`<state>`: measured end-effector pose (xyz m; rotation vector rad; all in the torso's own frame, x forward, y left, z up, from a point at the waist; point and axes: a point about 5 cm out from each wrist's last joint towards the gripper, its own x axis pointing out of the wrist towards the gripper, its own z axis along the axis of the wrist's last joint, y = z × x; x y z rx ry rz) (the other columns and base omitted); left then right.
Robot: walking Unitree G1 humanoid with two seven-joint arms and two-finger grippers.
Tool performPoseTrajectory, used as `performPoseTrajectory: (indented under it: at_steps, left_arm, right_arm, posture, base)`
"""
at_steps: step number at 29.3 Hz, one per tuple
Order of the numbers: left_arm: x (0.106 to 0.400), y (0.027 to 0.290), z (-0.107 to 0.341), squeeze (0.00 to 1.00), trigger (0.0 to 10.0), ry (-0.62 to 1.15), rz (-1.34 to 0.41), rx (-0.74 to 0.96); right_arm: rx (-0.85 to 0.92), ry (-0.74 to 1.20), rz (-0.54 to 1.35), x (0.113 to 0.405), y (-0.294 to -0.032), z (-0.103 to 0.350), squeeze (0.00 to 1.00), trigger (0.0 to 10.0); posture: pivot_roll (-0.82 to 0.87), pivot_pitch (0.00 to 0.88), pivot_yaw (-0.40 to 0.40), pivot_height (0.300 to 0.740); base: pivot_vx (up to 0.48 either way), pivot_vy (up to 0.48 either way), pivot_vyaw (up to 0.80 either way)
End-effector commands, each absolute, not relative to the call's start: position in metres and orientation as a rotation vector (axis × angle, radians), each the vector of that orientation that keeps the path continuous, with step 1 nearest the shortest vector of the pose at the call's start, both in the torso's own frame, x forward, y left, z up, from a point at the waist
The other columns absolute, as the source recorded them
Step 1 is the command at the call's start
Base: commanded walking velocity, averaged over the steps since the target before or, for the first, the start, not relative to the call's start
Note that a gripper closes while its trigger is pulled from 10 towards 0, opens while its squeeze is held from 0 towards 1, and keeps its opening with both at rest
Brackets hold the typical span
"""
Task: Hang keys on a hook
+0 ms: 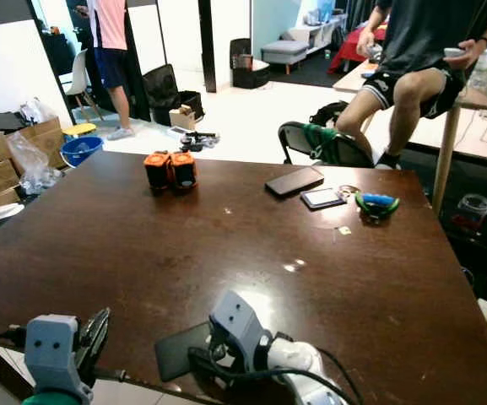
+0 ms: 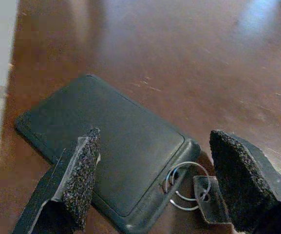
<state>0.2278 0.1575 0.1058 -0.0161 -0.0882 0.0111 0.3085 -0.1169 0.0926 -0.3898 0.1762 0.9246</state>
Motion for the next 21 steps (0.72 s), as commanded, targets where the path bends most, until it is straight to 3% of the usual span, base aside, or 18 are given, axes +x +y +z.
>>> performPoseTrajectory:
  at_steps: [1, 21]
  left_arm:
    - [0.224, 0.164, 0.104, 0.00, 10.0, -0.071, 0.029, -0.010]
    - [0.224, 0.160, 0.110, 0.00, 10.0, -0.099, -0.030, -0.037]
  right_arm:
    - [-0.382, 0.204, 0.896, 0.308, -0.126, 0.089, 0.00, 10.0]
    - [-0.376, 0.201, 0.810, 0.318, -0.149, 0.096, 0.00, 10.0]
  posture:
    - [0.01, 0.016, 0.142, 0.740]
    - [0.01, 0.022, 0.148, 0.740]
  base:
    - [0.000, 0.000, 0.00]
    - [0.000, 0.000, 0.00]
